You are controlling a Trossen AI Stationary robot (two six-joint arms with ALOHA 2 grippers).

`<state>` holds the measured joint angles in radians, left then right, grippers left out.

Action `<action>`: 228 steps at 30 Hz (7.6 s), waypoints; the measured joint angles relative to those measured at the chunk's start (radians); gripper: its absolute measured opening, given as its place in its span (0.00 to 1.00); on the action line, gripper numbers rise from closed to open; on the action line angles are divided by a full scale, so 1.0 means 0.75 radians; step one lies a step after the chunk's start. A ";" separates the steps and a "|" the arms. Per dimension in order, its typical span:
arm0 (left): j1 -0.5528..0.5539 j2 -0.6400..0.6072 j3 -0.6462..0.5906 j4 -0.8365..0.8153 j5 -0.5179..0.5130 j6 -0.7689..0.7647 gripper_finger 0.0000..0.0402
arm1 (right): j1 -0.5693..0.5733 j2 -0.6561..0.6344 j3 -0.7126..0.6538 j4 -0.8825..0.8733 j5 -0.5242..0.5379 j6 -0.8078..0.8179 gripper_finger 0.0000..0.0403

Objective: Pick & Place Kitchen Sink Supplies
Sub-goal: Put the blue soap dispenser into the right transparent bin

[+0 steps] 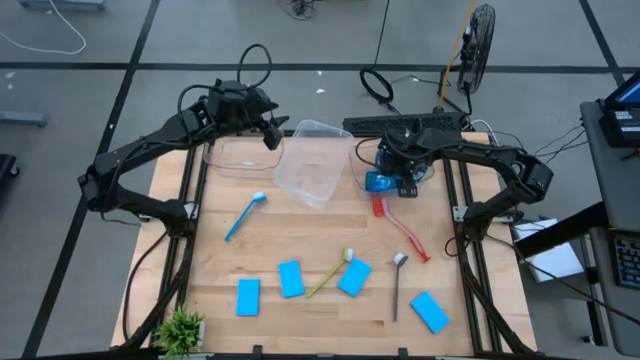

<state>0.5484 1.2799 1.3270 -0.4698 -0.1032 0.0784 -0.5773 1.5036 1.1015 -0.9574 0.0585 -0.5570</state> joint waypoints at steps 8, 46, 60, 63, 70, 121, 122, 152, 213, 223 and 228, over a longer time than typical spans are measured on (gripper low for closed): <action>0.002 0.000 0.000 0.000 -0.001 0.020 0.53 | -0.042 0.000 0.001 -0.018 -0.044 -0.007 0.60; 0.003 0.001 0.000 0.003 -0.002 0.013 0.53 | -0.098 0.219 0.122 -0.107 -0.212 -0.072 0.60; 0.011 0.001 0.000 0.001 -0.003 0.035 0.53 | -0.076 0.229 0.134 -0.149 -0.108 -0.080 0.60; 0.019 0.001 0.000 0.000 -0.003 0.048 0.53 | -0.051 0.228 0.134 -0.151 -0.047 -0.094 0.60; 0.019 0.001 0.000 -0.007 -0.003 0.063 0.53 | 0.014 0.227 0.137 -0.228 0.010 -0.117 0.60; 0.019 0.001 0.000 -0.006 -0.039 0.126 0.53 | 0.030 0.323 -0.006 -0.108 0.068 -0.320 0.47; 0.019 0.001 0.000 -0.006 -0.039 0.126 0.53 | 0.030 0.328 -0.006 -0.107 0.068 -0.319 0.46; 0.019 0.001 0.000 -0.006 -0.040 0.134 0.53 | 0.029 0.261 -0.008 -0.174 0.369 -0.528 0.59; 0.019 0.001 0.000 0.007 -0.051 0.193 0.53 | -0.019 0.305 -0.008 -0.293 0.205 -0.587 0.50; 0.019 0.001 0.000 0.005 -0.050 0.194 0.53 | -0.071 0.305 -0.008 -0.291 0.196 -0.555 0.50; 0.019 0.001 0.000 0.003 -0.050 0.194 0.53 | -0.091 0.304 -0.008 -0.318 0.265 -0.536 0.50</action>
<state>0.5626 1.2804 1.3270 -0.4673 -0.1410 0.2237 -0.6455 1.7313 1.0958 -1.1956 0.2576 -0.9591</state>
